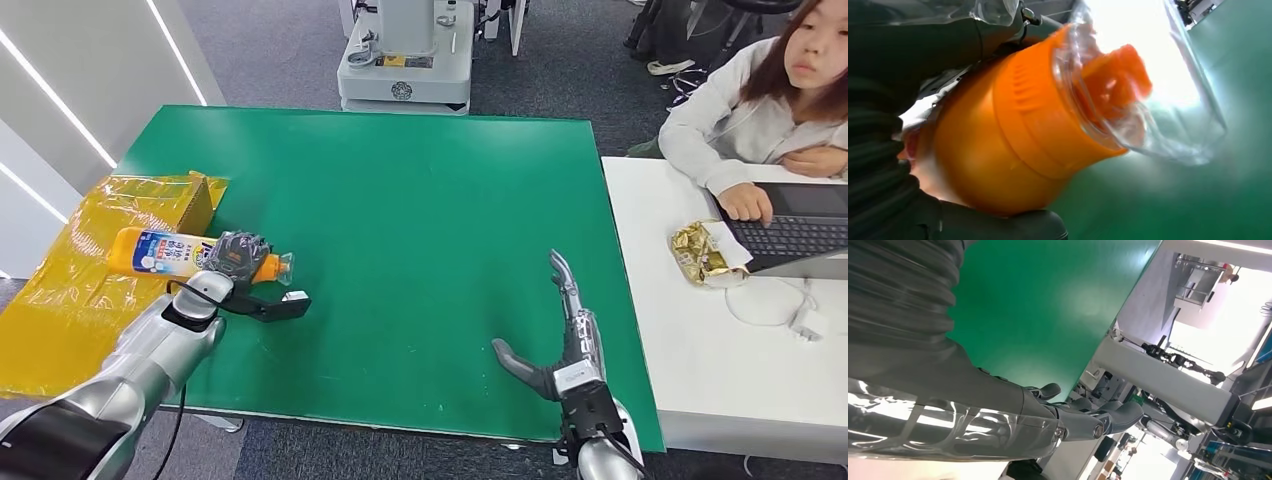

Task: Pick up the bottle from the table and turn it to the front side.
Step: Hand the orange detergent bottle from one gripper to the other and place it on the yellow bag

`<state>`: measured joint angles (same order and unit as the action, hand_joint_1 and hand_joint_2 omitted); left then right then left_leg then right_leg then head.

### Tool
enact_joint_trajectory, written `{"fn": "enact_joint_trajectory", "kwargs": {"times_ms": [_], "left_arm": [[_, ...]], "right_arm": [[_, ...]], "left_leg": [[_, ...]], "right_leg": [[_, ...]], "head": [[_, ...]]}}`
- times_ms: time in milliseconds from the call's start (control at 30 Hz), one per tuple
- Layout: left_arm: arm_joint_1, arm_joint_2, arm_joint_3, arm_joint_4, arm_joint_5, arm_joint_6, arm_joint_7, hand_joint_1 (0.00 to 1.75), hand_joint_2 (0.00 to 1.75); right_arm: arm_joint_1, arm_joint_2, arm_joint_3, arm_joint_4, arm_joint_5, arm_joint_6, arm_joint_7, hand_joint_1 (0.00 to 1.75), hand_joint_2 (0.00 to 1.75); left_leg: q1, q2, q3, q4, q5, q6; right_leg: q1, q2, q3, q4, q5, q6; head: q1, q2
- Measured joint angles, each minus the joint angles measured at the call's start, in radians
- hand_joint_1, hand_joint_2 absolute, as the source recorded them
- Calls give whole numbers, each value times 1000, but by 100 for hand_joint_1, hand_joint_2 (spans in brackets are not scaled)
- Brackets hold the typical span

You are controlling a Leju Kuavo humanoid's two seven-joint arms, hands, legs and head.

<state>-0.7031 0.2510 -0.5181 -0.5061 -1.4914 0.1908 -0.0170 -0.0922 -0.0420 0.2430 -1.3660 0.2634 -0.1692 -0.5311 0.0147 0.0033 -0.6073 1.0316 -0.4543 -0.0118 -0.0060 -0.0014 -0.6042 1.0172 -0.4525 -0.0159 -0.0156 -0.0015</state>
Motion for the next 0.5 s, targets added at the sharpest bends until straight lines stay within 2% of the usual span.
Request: {"fn": "enact_joint_trajectory", "kwargs": {"times_ms": [500], "left_arm": [[-38, -25, 22, 51, 22, -16, -54, 0, 175]], "right_arm": [[-23, 1, 8, 11, 22, 17, 21, 0, 175]], "left_leg": [[0, 0, 0, 0, 0, 0]], "right_leg": [[0, 0, 0, 0, 0, 0]], "head": [[0, 0]]}}
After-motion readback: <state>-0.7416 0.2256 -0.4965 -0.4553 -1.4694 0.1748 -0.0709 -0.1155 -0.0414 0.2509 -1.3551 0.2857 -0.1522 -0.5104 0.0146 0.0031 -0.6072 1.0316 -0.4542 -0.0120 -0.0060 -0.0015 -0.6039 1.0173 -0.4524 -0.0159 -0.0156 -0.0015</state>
